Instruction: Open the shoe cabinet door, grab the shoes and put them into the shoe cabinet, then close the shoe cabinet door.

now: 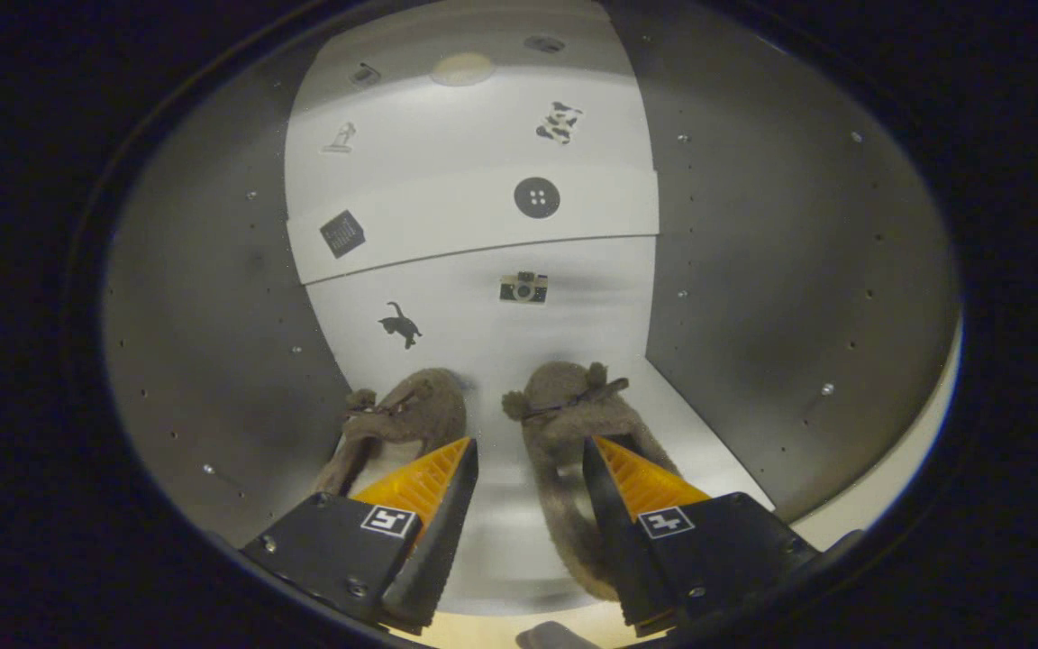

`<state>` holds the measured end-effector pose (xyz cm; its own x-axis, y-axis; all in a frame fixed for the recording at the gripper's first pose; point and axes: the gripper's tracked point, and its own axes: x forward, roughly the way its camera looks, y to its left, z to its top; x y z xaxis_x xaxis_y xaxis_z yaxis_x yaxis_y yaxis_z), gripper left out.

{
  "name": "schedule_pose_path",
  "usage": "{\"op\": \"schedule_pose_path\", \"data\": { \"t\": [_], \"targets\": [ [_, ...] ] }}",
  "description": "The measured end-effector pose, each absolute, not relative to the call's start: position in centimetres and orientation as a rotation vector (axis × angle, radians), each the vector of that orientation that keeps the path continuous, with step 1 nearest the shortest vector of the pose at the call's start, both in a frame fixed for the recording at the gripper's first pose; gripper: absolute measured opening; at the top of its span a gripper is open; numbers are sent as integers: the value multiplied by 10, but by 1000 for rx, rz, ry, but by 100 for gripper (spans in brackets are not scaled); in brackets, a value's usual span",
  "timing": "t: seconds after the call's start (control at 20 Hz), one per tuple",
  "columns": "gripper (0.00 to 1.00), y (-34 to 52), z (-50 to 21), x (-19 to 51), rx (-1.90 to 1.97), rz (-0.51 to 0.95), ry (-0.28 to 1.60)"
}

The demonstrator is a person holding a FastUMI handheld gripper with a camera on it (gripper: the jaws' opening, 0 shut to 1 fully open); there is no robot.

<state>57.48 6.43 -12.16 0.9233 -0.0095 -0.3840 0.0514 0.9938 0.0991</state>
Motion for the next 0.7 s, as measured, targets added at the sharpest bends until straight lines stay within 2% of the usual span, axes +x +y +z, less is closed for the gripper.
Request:
{"op": "schedule_pose_path", "data": {
  "t": [0.3, 0.4, 0.7],
  "targets": [
    [76, 77, -104, 498, 69, 5, 318],
    [82, 80, -99, 463, 77, 14, 305],
    [83, 79, -82, 351, 54, 28, 221]
  ]
}}
